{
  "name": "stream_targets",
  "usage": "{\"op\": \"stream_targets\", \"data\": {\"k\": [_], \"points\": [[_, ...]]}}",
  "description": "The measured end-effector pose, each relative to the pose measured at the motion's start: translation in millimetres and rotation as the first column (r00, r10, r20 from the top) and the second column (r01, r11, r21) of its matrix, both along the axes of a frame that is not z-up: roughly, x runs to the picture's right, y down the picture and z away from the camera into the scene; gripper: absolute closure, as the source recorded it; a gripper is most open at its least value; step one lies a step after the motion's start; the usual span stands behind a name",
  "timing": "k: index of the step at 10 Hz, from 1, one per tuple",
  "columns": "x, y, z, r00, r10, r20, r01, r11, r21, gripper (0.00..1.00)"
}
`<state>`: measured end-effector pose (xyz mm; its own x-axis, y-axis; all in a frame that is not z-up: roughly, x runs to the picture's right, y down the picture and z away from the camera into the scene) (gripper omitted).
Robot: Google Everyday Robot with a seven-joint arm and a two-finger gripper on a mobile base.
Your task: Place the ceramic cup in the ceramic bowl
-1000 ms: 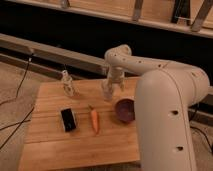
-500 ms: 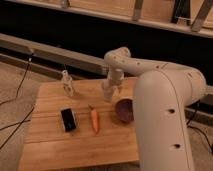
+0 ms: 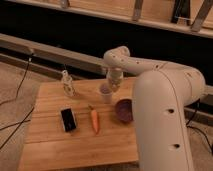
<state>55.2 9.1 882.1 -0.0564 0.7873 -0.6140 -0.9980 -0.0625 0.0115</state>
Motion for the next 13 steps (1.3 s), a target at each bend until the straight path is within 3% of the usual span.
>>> {"op": "stream_targets", "data": {"k": [3, 5, 7, 8, 11, 13], "points": [[-9, -8, -22.7, 1.0, -0.019, -0.008, 0.019, 0.9998, 0.003, 1.0], [-19, -16, -54.9, 0.999, -0.039, -0.015, 0.039, 0.9992, 0.011, 1.0], [-24, -16, -74.9, 0.999, -0.043, -0.022, 0.044, 0.9989, 0.016, 1.0], [-25, -14, -86.0, 0.999, -0.039, -0.028, 0.039, 0.9991, 0.016, 1.0], [-17, 9, -141.9, 0.999, -0.001, -0.051, 0.002, 0.9994, 0.035, 1.0], [-7, 22, -166.8, 0.998, 0.025, -0.061, -0.022, 0.9985, 0.051, 1.0]]}}
